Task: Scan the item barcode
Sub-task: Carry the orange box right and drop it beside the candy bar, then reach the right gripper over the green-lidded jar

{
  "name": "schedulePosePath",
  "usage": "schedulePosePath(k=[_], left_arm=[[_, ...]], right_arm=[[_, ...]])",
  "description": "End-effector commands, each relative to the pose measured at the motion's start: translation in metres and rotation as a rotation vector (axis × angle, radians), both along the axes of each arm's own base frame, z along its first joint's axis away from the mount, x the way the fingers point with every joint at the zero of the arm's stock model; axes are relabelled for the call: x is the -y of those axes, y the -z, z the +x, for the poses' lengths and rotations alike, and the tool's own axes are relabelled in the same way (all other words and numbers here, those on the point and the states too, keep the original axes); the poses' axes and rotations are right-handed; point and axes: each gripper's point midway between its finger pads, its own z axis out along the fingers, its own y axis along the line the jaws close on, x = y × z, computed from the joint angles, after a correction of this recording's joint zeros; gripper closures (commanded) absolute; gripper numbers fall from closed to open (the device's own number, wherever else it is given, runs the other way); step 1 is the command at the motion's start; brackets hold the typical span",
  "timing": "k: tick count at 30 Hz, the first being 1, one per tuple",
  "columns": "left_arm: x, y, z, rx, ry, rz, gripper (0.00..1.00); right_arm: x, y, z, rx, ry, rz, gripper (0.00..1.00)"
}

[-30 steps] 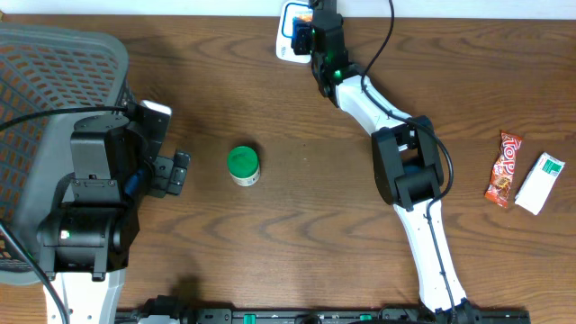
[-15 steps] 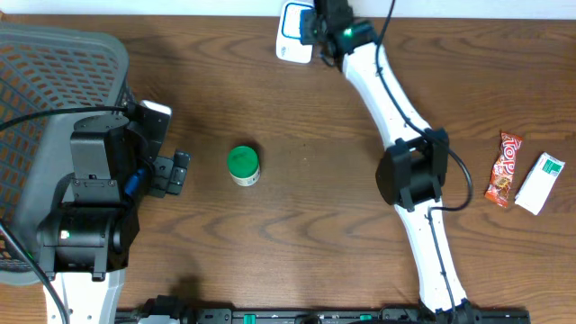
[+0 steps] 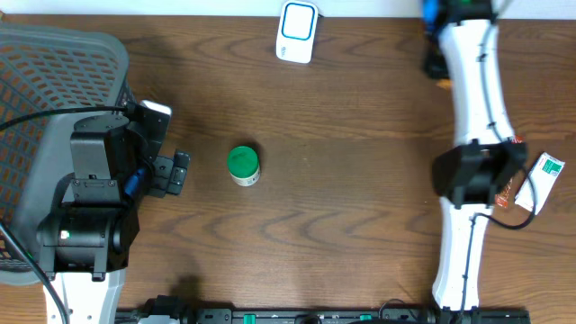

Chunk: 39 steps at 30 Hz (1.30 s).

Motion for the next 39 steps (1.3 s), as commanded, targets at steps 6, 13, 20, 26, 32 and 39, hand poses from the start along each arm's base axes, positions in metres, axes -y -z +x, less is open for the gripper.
schedulePosePath(k=[6, 13, 20, 26, 32, 39], left_arm=[[-0.001, 0.000, 0.000, 0.000, -0.008, -0.010, 0.01], [-0.001, 0.000, 0.000, 0.000, -0.008, -0.010, 0.01], [-0.001, 0.000, 0.000, 0.000, -0.008, -0.010, 0.01], [-0.001, 0.000, 0.000, 0.000, -0.008, -0.010, 0.01], [-0.001, 0.000, 0.000, 0.000, -0.008, -0.010, 0.01], [-0.001, 0.000, 0.000, 0.000, -0.008, -0.010, 0.01]], right_arm=[[0.131, 0.086, -0.084, -0.188, 0.430, -0.053, 0.37], [0.175, 0.094, -0.124, -0.218, 0.578, -0.020, 0.01], [0.117, 0.040, -0.062, 0.034, 0.419, 0.379, 0.01], [0.009, -0.019, -0.029, 0.158, 0.217, 0.616, 0.01], [-0.158, -0.034, -0.026, 0.053, -0.252, 0.701, 0.01], [-0.317, -0.032, -0.064, -0.037, -0.725, 0.726, 0.01]])
